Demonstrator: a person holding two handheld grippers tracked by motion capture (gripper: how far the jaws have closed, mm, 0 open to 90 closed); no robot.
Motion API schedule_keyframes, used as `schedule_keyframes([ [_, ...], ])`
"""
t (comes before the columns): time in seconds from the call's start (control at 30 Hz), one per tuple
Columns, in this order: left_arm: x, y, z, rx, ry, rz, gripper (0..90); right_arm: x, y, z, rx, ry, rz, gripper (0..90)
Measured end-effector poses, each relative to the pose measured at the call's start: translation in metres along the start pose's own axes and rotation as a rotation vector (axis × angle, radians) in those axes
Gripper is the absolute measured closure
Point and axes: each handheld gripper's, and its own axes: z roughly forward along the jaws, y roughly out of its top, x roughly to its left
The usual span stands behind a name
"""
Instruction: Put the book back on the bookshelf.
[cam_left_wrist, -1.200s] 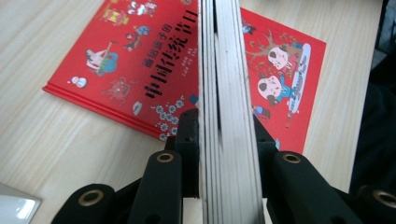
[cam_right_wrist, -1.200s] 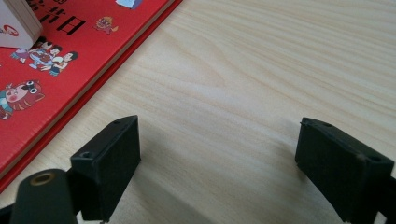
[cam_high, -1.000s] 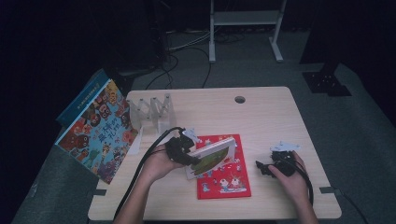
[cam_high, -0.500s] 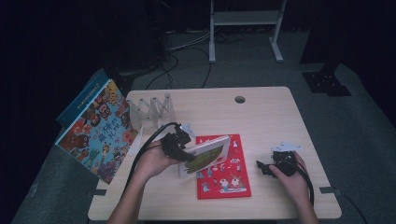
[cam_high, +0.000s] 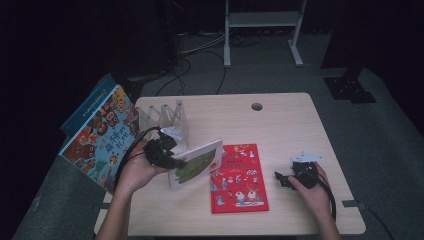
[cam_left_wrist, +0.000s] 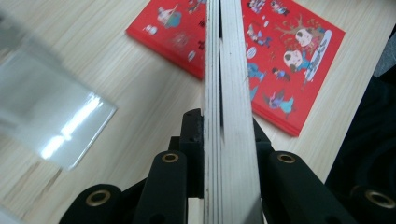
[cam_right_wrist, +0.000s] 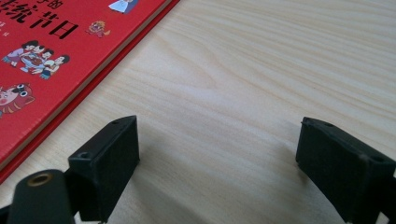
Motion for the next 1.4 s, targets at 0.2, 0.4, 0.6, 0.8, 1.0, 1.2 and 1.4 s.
schedule_keyframes([
  [0.2, 0.01, -0.023, -0.015, -0.008, 0.016, -0.053, 75.5, 0.0, 0.0, 0.0, 0.0, 0.0, 0.0, 12.4],
  [0.4, 0.02, -0.046, -0.033, -0.011, 0.041, -0.103, 75.5, 0.0, 0.0, 0.0, 0.001, -0.003, 0.004, 12.3],
  [0.6, 0.031, -0.065, -0.046, -0.011, 0.079, -0.148, 75.5, -0.001, 0.0, 0.0, 0.002, -0.006, 0.005, 12.3],
  [0.8, 0.043, -0.074, -0.052, -0.006, 0.125, -0.194, 75.5, -0.001, 0.0, 0.0, 0.002, -0.007, 0.009, 12.3],
  [1.0, 0.055, -0.07, -0.046, -0.012, 0.15, -0.221, 75.5, -0.001, 0.001, 0.0, 0.002, -0.008, 0.009, 12.3],
  [1.2, 0.067, -0.059, -0.038, -0.017, 0.162, -0.245, 75.5, -0.001, 0.001, 0.0, 0.002, -0.008, 0.01, 12.3],
  [1.4, 0.075, -0.045, -0.029, -0.038, 0.174, -0.258, 75.5, -0.001, 0.001, 0.0, 0.003, -0.008, 0.01, 12.2],
])
